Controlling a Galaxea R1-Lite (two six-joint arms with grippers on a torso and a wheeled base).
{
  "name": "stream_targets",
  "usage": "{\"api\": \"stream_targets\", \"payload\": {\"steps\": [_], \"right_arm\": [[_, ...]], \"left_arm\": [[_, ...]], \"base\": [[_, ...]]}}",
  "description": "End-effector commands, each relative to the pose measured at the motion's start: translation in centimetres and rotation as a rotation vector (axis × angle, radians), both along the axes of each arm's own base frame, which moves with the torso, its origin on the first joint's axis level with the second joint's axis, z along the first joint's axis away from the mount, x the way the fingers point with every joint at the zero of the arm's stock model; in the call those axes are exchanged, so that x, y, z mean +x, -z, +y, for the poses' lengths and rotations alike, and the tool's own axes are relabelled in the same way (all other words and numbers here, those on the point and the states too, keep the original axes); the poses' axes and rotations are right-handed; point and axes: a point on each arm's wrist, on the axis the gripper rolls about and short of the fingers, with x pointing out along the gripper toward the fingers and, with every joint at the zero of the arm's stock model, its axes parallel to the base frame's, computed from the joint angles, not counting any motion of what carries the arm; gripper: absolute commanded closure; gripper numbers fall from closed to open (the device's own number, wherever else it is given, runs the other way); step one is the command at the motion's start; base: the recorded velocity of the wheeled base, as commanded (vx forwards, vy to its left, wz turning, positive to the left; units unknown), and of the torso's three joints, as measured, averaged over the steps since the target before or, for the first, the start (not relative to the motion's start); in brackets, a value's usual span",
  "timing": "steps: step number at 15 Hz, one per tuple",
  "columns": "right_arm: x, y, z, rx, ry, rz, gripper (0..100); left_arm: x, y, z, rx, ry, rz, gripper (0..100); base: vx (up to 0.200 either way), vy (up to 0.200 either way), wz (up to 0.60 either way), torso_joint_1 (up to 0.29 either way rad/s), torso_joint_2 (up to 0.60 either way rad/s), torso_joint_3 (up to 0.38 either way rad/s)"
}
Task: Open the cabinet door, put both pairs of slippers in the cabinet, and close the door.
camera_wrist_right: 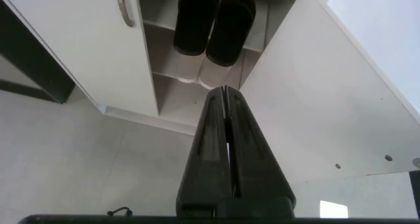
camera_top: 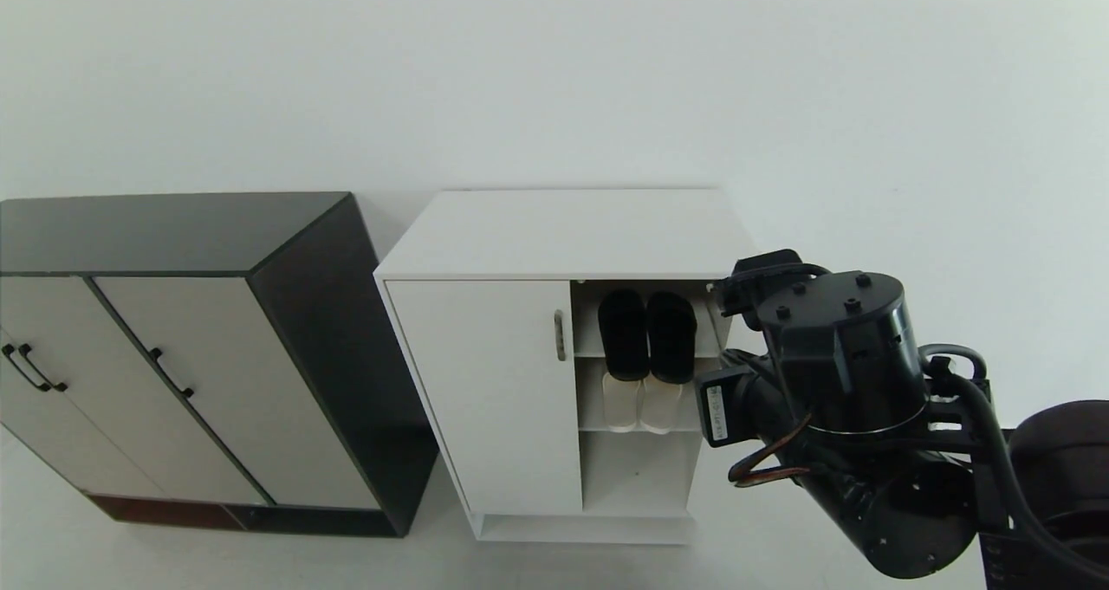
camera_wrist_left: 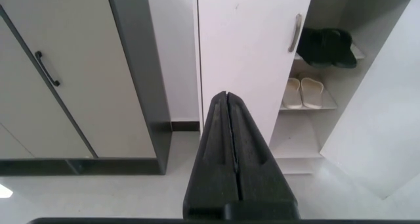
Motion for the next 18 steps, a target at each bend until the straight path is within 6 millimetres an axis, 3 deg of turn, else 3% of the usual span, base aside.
{"api": "stream_targets", "payload": {"steps": [1, 3, 9, 12, 15, 18], "right_arm": [[0.0, 0.0, 0.0, -0.003, 0.001, 0.002, 100], [0.2, 0.2, 0.0, -0.012, 0.004, 0.004, 100], [0.4, 0.4, -0.3, -0.019, 0.016, 0.008, 100], [0.9, 0.2, -0.7, -0.023, 0.034, 0.002, 100], [2.2, -0.1, -0.9, -0.003, 0.046, 0.001, 100], [4.4, -1.0, -2.6, 0.069, 0.044, 0.005, 100]], "left_arm": [[0.0, 0.0, 0.0, 0.000, -0.002, 0.002, 100], [0.0, 0.0, 0.0, 0.000, 0.000, 0.002, 100], [0.0, 0.0, 0.0, 0.000, 0.000, 0.000, 100], [0.0, 0.0, 0.0, 0.000, 0.000, 0.000, 100], [0.0, 0.0, 0.0, 0.000, 0.000, 0.002, 100], [0.0, 0.0, 0.0, 0.000, 0.000, 0.002, 100]], "base": [[0.000, 0.000, 0.00, 0.061, -0.11, -0.071], [0.000, 0.000, 0.00, 0.018, -0.03, -0.021], [0.000, 0.000, -0.60, 0.006, 0.00, -0.001], [0.000, 0.000, 0.00, 0.000, 0.00, 0.000], [0.000, 0.000, 0.00, 0.000, 0.00, 0.000], [0.000, 0.000, 0.00, 0.000, 0.00, 0.000]]}}
